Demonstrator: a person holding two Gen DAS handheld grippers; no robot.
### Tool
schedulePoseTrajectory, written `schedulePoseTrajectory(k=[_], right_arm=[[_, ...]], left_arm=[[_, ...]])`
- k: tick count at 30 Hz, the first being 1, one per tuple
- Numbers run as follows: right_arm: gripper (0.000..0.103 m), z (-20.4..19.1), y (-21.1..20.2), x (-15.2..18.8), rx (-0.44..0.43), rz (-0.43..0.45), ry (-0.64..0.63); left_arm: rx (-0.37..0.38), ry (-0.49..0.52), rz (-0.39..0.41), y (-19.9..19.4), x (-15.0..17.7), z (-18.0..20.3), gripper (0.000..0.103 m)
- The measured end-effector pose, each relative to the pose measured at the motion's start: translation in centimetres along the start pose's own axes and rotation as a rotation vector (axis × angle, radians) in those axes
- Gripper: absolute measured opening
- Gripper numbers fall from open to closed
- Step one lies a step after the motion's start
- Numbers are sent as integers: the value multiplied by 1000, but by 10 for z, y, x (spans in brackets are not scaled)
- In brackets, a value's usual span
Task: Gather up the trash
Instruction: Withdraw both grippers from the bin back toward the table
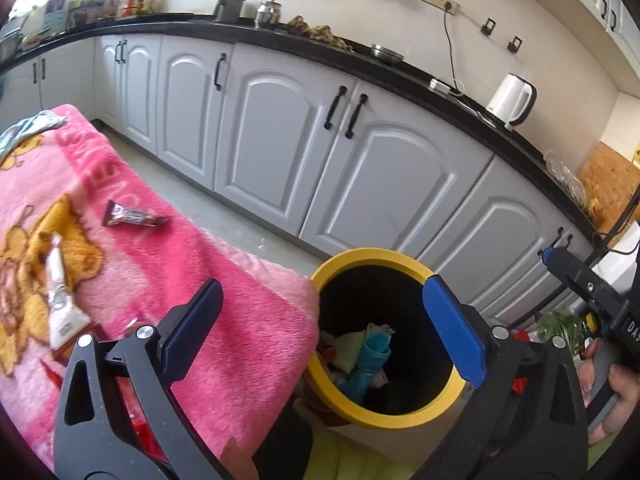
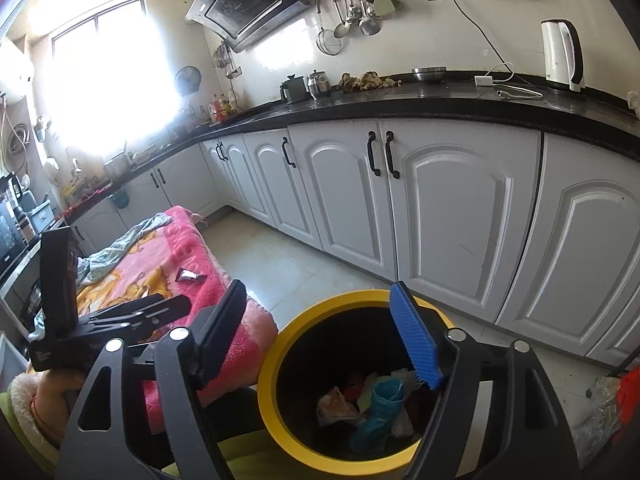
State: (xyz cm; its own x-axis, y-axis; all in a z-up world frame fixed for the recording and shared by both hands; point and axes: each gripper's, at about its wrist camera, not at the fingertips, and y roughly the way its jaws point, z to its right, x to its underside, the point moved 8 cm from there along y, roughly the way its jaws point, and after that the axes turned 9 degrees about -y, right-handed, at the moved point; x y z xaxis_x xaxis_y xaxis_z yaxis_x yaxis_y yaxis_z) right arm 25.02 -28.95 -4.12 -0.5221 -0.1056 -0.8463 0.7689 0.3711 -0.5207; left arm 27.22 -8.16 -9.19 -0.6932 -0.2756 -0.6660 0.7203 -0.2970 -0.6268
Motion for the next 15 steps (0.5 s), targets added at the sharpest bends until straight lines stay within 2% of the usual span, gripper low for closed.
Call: schedulePoseTrajectory(k=[15], right_arm=[[81,-44,1,-4,-52,5,-73]], left_arm=[[-56,-85,73,-41,-13,-50,92]])
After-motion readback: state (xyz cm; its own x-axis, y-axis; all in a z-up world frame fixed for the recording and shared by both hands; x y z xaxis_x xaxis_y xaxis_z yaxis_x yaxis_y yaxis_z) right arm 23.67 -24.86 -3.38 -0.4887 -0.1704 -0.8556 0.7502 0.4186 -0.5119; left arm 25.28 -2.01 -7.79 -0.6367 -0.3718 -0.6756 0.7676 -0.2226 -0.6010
